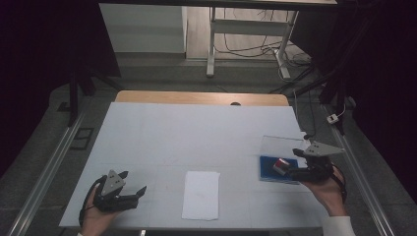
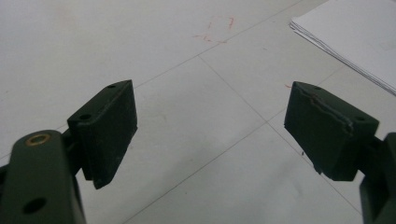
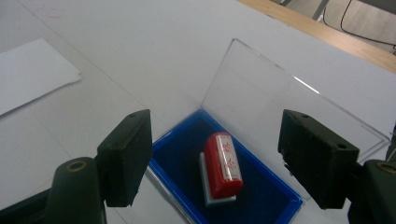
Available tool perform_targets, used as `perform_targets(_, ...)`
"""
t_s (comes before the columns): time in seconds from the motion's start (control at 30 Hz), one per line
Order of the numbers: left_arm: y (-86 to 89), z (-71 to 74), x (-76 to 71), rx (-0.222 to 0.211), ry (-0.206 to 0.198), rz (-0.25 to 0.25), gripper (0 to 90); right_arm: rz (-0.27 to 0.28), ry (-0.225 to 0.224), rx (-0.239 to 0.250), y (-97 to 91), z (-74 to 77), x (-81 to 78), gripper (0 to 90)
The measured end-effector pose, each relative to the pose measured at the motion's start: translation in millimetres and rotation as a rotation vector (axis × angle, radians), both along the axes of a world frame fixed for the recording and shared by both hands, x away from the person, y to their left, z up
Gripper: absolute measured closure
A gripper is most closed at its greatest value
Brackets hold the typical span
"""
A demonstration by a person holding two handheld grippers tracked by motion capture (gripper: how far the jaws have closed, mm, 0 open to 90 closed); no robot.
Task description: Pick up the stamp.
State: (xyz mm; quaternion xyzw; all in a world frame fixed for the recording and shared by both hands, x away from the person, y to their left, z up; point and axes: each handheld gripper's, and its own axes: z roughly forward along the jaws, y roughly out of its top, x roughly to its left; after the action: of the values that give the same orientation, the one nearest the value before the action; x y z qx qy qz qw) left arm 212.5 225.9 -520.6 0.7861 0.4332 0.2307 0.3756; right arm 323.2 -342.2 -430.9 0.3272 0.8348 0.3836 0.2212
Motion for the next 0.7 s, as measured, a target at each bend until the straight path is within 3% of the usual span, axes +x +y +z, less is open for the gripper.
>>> perform_targets(0.13, -0.2, -0.4, 0.1, 0.001, 0.001, -0.002, 17.2, -0.002, 0.013, 0.001, -1.4, -0.7, 0.9, 26.4)
perform_targets(0.4, 0.7, -2.1, 1.2, 0.001, 0.002, -0.001, 17.2, 0.007, 0.071, -0.058, 5.0, -13.7, 8.1, 27.2)
perform_targets(0.7, 1.6, -2.3, 1.7, 0.000, 0.003, -0.001, 17.3, -0.021, 0.100, -0.062, -1.0, -29.3, 19.1, 30.3)
